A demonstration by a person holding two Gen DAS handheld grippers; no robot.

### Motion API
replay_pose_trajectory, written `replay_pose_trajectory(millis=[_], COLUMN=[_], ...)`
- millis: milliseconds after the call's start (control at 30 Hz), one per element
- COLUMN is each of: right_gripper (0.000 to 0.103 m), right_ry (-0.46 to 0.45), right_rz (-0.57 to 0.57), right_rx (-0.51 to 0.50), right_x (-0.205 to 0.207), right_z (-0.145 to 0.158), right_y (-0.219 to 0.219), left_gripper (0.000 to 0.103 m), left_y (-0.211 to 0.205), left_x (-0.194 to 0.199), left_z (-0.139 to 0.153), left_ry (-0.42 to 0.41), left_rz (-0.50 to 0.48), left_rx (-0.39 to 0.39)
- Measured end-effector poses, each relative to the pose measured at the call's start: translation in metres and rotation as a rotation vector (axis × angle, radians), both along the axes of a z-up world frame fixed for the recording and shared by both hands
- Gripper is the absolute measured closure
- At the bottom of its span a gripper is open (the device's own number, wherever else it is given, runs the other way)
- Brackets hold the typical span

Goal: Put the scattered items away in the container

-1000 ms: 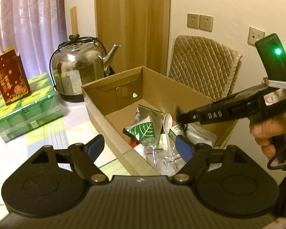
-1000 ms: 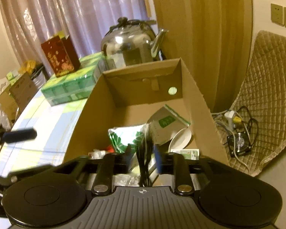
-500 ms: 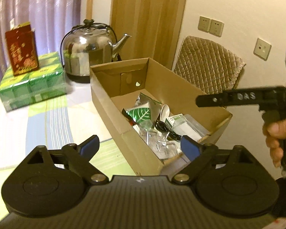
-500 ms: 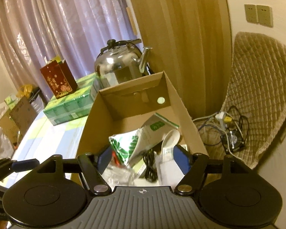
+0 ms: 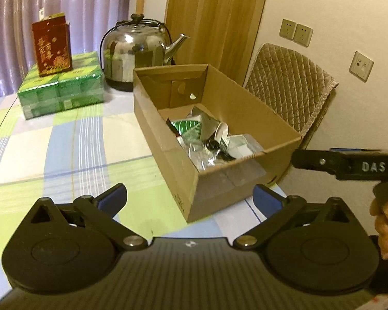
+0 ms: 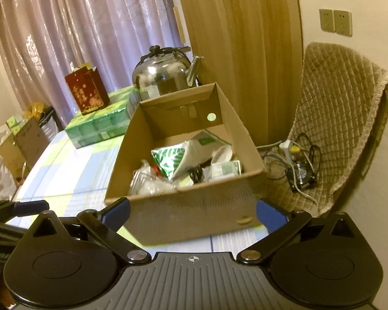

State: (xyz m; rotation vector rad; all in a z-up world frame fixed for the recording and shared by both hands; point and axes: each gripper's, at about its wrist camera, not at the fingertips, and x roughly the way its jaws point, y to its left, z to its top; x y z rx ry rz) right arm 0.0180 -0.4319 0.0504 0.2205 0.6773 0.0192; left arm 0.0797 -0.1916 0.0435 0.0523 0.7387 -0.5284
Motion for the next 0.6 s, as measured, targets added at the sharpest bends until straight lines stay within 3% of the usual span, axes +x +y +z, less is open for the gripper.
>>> replay_pose_trajectory(millis=[333,600], right_gripper=[0.002,0.002], right_ry=[0.019,0.021], right_rz=[-0.023,-0.020], right_rx=[-0.011,-0.037], right_x=[-0.042,-0.062], right_z=[0.010,0.019], right_y=[-0.004,0.005], left_gripper=[0.001,0.001], left_y=[0.000,0.005], left_x=[-0.034,-0.051], left_z=[0.005,0.015], left_ry=[0.047,0.078], left_rz=[0.071,0.093], left_rx=[0.012,-0.024])
